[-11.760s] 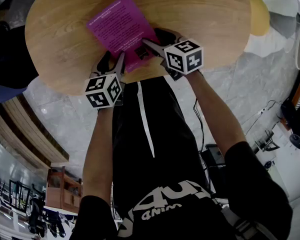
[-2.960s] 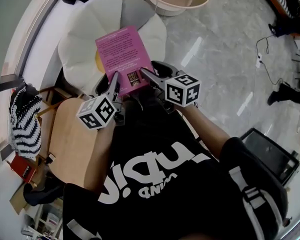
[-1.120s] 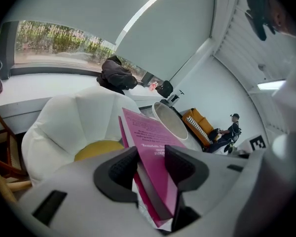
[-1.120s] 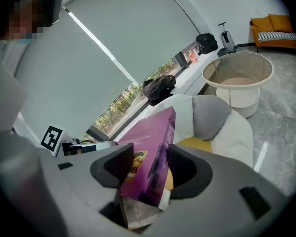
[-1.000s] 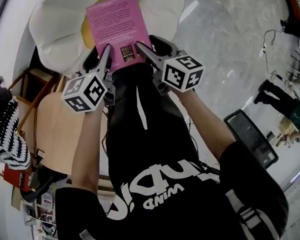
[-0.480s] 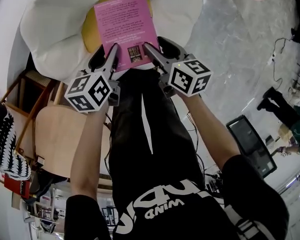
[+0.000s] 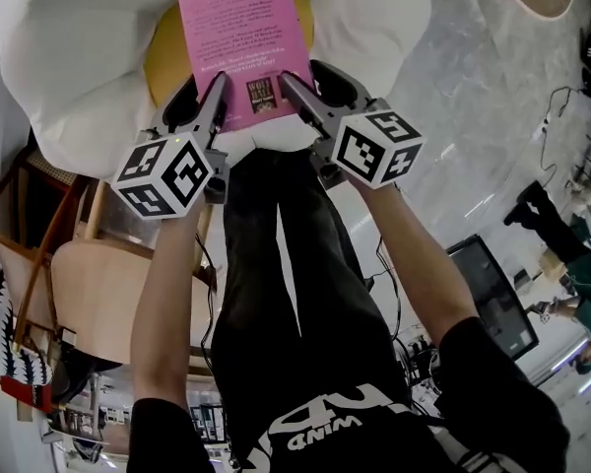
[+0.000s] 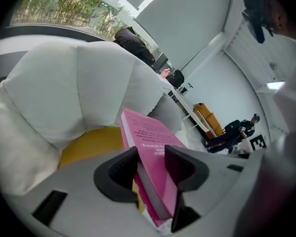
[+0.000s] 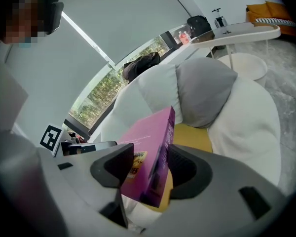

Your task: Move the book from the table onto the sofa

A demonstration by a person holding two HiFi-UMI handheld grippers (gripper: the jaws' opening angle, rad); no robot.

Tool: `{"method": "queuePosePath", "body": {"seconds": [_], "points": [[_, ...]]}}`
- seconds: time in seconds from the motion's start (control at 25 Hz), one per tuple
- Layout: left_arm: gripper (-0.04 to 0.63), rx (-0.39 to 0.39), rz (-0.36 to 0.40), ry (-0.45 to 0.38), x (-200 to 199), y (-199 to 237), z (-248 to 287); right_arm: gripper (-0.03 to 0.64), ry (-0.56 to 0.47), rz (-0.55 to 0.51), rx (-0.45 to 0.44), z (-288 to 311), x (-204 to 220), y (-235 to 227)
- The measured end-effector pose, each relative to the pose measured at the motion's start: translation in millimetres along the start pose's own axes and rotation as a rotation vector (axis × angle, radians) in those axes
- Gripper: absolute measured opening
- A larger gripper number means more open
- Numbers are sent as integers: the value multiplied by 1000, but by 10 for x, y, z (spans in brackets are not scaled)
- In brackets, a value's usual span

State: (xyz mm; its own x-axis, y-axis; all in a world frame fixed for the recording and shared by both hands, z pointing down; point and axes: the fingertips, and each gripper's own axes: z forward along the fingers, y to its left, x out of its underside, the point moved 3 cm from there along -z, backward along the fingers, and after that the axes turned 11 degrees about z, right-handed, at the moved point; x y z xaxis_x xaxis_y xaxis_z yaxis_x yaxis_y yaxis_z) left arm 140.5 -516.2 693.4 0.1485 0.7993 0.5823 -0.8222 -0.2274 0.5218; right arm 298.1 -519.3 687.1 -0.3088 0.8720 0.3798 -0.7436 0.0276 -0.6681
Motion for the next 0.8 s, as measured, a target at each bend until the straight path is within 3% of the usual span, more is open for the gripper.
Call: {"method": "queuePosePath", "body": {"seconds": [0.8], "points": [[179,-27,-37,3,742,545,617,215,72,-34,2,690,464,-732]]}}
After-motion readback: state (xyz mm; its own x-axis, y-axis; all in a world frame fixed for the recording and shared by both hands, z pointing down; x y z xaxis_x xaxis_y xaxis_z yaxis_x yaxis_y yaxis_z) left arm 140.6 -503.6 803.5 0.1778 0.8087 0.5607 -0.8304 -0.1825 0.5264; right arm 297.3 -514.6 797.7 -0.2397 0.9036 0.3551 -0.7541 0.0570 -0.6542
